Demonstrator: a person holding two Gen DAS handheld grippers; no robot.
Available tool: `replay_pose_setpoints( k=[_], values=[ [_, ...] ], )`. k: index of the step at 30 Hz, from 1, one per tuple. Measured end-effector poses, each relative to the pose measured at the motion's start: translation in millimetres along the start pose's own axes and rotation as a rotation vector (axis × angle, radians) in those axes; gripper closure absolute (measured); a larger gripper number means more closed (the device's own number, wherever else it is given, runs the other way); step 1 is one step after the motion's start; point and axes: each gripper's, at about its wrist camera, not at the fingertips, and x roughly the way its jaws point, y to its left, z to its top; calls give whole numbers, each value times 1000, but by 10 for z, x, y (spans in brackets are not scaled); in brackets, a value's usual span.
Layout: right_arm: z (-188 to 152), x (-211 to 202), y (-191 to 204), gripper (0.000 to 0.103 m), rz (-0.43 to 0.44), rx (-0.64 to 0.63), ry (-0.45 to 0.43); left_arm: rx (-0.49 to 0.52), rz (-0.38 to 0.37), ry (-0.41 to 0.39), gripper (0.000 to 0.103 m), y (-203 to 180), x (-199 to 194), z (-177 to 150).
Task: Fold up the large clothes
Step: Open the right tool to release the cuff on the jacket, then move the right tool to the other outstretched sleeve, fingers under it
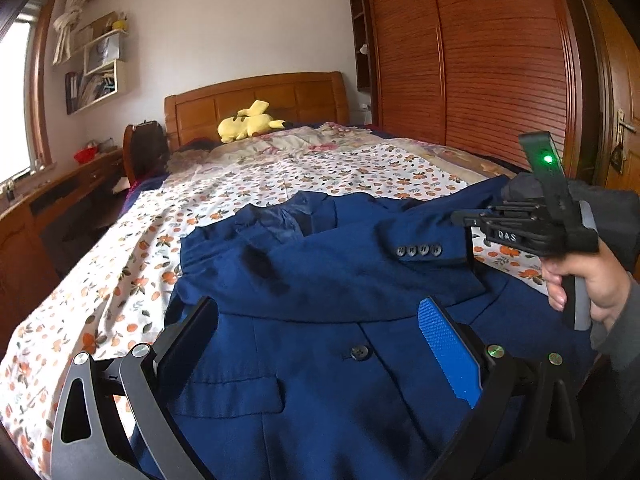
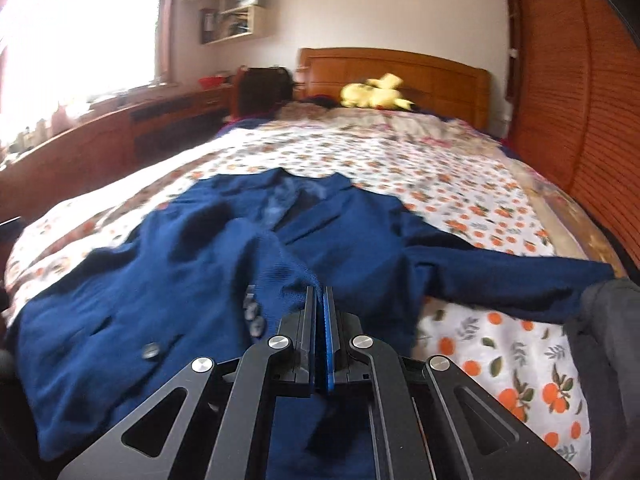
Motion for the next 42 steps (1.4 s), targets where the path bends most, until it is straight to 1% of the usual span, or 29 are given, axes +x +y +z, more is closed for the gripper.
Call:
replay_pose_setpoints(
  k=[4,8,11,12,13,14,15,17,18,22,25,29,35,42],
  values=[
    [-18,125,-182,101,-48,39,19,11,-15,5,2,-54,159,18],
    [-39,179,-266,101,-99,52,40,19,-24,17,2,-37,368,20],
    [-82,206,-282,100,-88,57,63,19,-29,22,2,-6,541,35],
    [-93,222,-268,98,-100,48,71,19,-30,24,2,-2,605,51],
    [-100,225,-257,95,-119,40,71,20,-30,25,2,9,674,59],
    [-105,225,-247,88,-126,36,70,20,-30,26,2,22,732,66],
    [-105,233,-233,85,-129,35,71,18,-32,27,2,36,786,70],
    [-117,224,-223,76,-125,32,64,12,-37,30,2,77,893,60],
    [-113,212,-204,74,-104,32,53,9,-40,33,2,96,961,53],
    [-123,252,-135,74,-36,30,61,-4,-46,42,2,151,1138,0],
    [-165,350,-66,74,-22,12,92,-16,-57,50,2,178,1249,-61],
    [-241,483,-43,74,-24,5,135,-14,-61,43,2,171,1316,-139],
    [-323,585,-38,73,-31,10,170,-25,-57,33,2,171,1340,-239],
    [-336,552,-48,71,-41,17,157,-46,-49,-20,2,202,1232,-252]
  ],
)
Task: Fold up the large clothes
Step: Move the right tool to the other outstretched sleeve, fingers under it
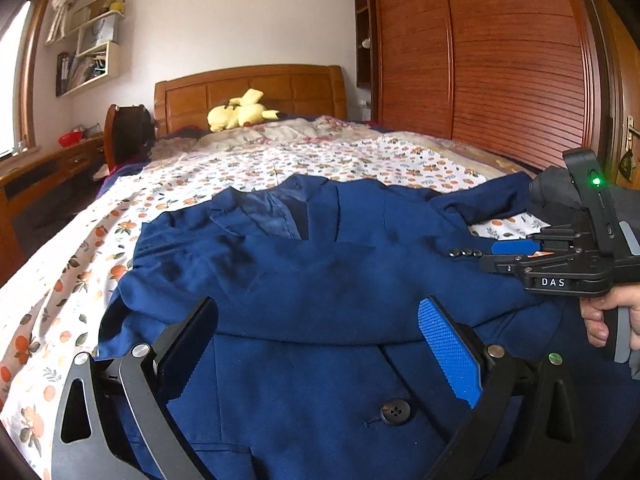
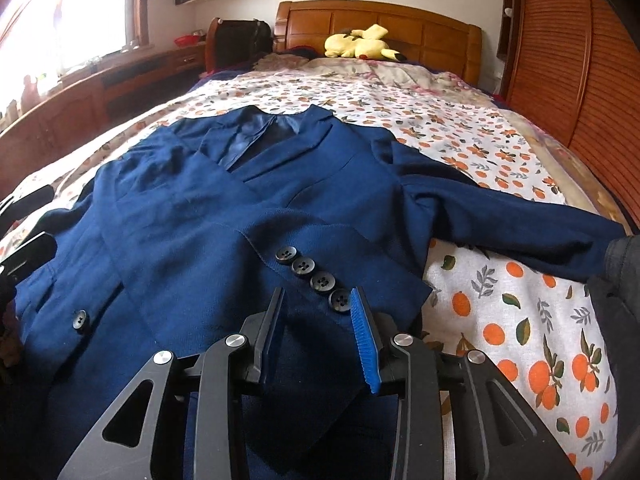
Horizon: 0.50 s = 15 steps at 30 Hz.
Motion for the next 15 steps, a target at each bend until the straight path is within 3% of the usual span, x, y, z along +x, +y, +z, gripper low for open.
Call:
replay_pose_setpoints(
  k=[10,15],
  values=[
    [141,-542,-317,57,-57,90,-123,-32,24,-69,2,55,-143,16],
    [283,-509,-581,56,-139,96,-92,-31,12,-70,2,53,-148,19]
  ],
)
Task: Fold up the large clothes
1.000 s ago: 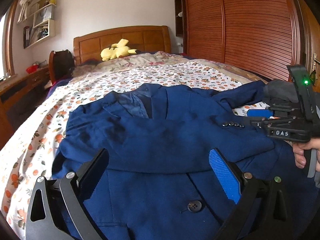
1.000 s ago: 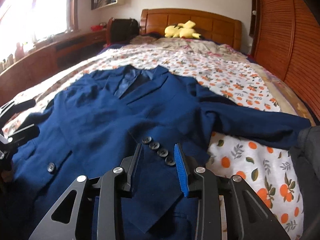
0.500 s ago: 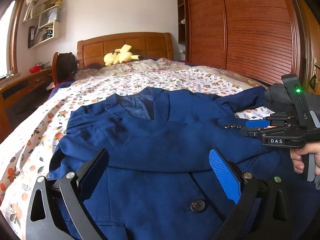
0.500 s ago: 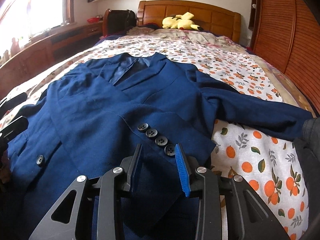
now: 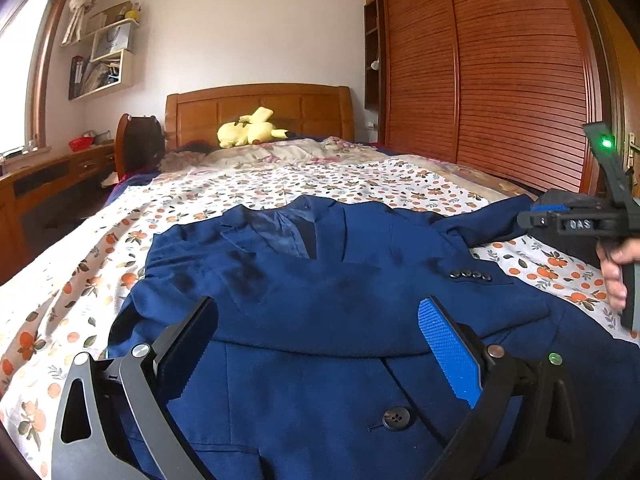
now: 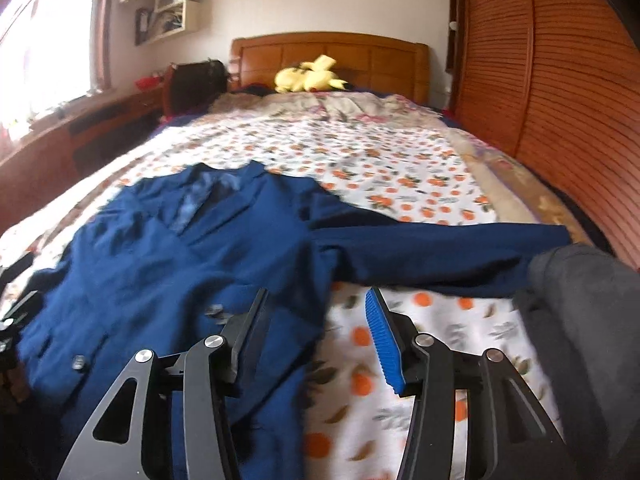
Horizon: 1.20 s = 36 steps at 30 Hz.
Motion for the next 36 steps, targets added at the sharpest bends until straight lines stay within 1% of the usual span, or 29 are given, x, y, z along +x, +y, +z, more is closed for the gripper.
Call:
replay_pose_setpoints(
  k=[3,4,5,7,11,15,18,20,22,24,25,27,28,29,30,31,32,34,35,36],
  values=[
    [89,132,-152,56,-41,-7,34,-1,-6,2,2,2,16,3],
    [126,195,-195,54,-59,-18,43,-1,-7,3,2,3,18,3],
    [141,238,-236,46,-71,-22,49,-1,-8,4,2,4,16,-2],
    [175,354,-326,36,-90,-14,66,0,-7,6,2,-3,25,-3],
    [195,691,-471,36,-144,-25,125,4,-8,8,2,-18,32,-5],
    [130,1081,-568,36,-178,-63,216,8,-7,14,2,-24,48,-7],
    [95,1243,-601,36,-195,-91,260,8,-6,17,2,-21,62,-7],
    [90,1341,-639,36,-229,-110,287,8,-7,20,2,-20,69,-10],
    [95,1399,-680,36,-244,-116,298,6,-7,23,2,-16,73,-13],
    [105,1473,-715,50,-260,-135,314,4,-8,23,2,-9,72,-13],
    [119,1510,-726,58,-255,-139,323,4,-9,23,2,-9,70,-8],
    [158,1568,-728,61,-264,-147,331,3,-10,23,2,-14,64,-10],
    [183,1584,-715,70,-273,-156,330,3,-10,24,2,-12,67,-10],
    [209,1603,-691,83,-283,-170,330,4,-11,25,2,-10,69,-10],
    [226,1621,-671,89,-287,-178,331,4,-12,25,2,-12,70,-10],
    [248,1643,-652,99,-296,-188,330,5,-13,25,2,-16,67,-12],
    [277,1656,-629,101,-310,-203,321,6,-14,26,2,-21,69,-11],
    [370,1620,-588,101,-330,-219,278,8,-14,25,2,-26,70,-10],
    [419,1578,-570,101,-339,-216,254,8,-15,25,2,-24,69,-9],
    [501,1490,-529,101,-346,-210,210,7,-15,24,2,-23,70,-9]
  ],
)
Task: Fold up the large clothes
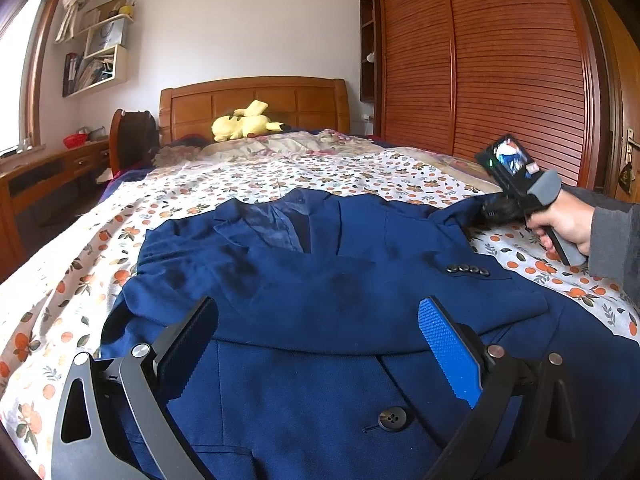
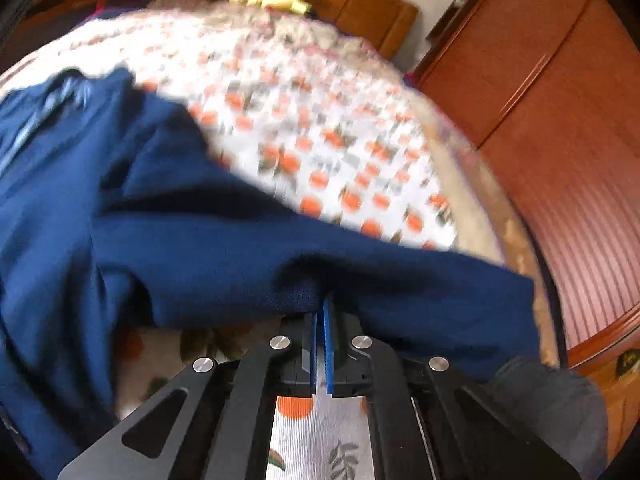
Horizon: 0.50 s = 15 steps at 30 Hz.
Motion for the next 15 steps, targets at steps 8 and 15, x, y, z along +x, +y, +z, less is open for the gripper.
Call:
replay_pose_setpoints(
  k=[8,15],
  values=[
    [286,-910,297,101,130,-23,-262,-5,-3,0,2,11,5,1],
    [121,-1251,891,99,351,-138,-220,-6,-3,0,2,13,3,1]
  ],
)
